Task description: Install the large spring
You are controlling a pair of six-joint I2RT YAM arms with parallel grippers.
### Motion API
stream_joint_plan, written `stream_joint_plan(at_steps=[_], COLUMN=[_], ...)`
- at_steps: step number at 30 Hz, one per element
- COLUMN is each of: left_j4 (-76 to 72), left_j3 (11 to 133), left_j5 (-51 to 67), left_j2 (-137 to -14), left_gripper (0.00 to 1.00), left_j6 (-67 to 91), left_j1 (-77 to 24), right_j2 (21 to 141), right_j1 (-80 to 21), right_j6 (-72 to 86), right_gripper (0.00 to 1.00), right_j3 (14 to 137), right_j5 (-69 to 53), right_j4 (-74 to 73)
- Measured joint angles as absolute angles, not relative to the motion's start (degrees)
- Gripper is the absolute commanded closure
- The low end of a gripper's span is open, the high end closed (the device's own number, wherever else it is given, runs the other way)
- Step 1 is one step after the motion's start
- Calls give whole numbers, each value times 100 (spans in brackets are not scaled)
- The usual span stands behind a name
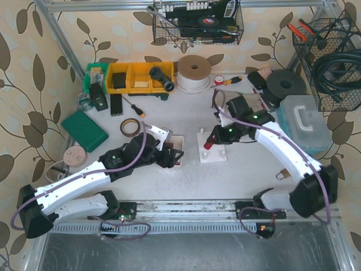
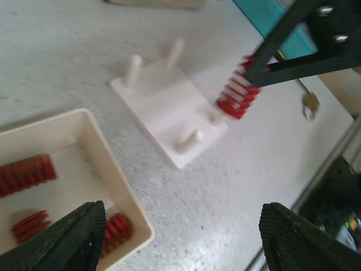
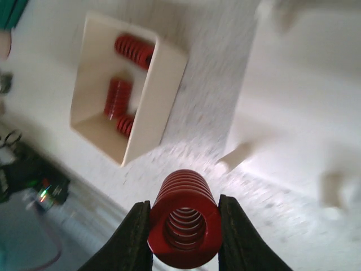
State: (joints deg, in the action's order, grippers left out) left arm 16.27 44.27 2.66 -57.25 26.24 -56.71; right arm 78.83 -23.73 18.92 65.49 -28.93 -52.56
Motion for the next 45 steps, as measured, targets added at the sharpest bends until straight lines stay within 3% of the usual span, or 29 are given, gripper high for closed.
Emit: stream_joint_plan(at_steps=[7, 19, 27, 37, 45], left_j4=[1708, 1769, 1802, 1809, 1865], left_j3=[4163, 3723, 3769, 3704, 3704], left_j5=[-993, -2440, -2451, -2502, -2519], left_j2=[-5162, -4654, -4781, -4484, -4737], left_gripper=[27, 19, 16, 16, 14], left_j6=[3039, 3315, 3291, 3409, 3583], left_j1=[-5671, -5671, -5671, -5671, -5671], right_j2=[6785, 7822, 8160, 8036, 7795], right_j1=[-2373, -2539, -2698, -3015, -3048], right_j6=[2001, 2512, 2596, 2591, 2480], right_gripper=[100, 100, 100, 100, 100], right_j3=[6602, 7922, 8534, 6965, 6890], right_j5=[-779, 1188, 1570, 1562, 1645], right_j4=[-4626, -5140, -5148, -4709, -4536])
